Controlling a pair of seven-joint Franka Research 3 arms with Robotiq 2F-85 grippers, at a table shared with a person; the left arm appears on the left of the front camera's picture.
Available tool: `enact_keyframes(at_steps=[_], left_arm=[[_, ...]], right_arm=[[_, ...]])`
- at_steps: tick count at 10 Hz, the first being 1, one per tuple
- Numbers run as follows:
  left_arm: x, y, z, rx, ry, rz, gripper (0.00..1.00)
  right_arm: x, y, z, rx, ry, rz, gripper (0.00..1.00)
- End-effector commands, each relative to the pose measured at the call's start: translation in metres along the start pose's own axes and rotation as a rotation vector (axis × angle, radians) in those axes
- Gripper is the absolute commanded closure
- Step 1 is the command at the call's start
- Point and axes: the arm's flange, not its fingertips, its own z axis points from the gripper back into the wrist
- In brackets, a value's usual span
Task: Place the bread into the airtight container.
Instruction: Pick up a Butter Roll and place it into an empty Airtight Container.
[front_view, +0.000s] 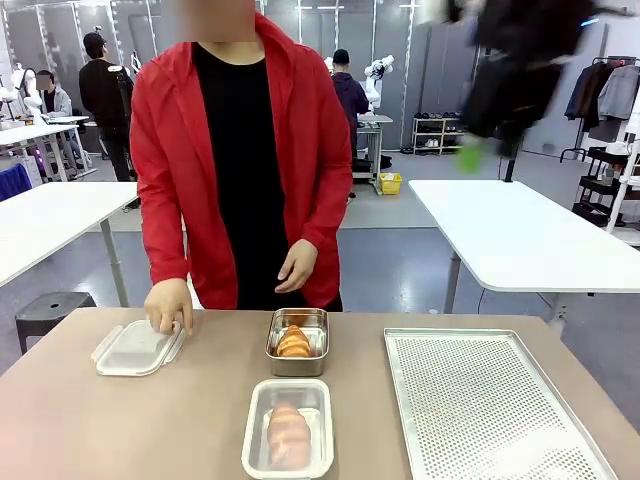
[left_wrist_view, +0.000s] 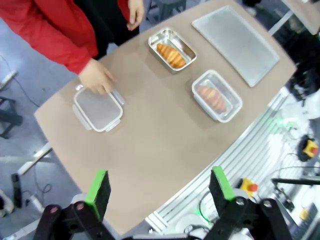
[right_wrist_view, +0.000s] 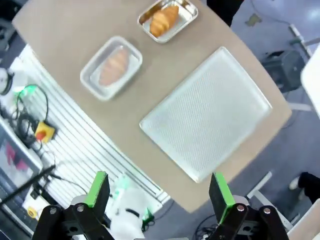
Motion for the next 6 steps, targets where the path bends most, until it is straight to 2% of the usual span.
enact_keyframes(at_steps=[1,2,3,5,6], left_arm=[[0.0,0.001,0.001,-0.006,-0.003,-0.02,0.0],[0.0,0.001,0.001,-0.006,-0.003,-0.02,0.0],[0.0,0.001,0.001,-0.006,-0.003,-0.02,0.0],[0.0,0.001,0.001,-0.006,-0.003,-0.02,0.0],[0.0,0.001,0.001,-0.006,-0.003,-0.02,0.0]], right_arm=[[-0.054,-0.026,0.028,-0.025,-0.086,0.083,0.0],[-0.08,-0.038,0.044,0.049,-0.136,0.085,0.0],[-0.096,-0.044,0.051,0.047,-0.158,0.048,0.0],[-0.107,-0.048,0.059,0.037,-0.211,-0.003,0.0],[-0.109,-0.051,0.062,0.027,-0.276,-0.021,0.0]])
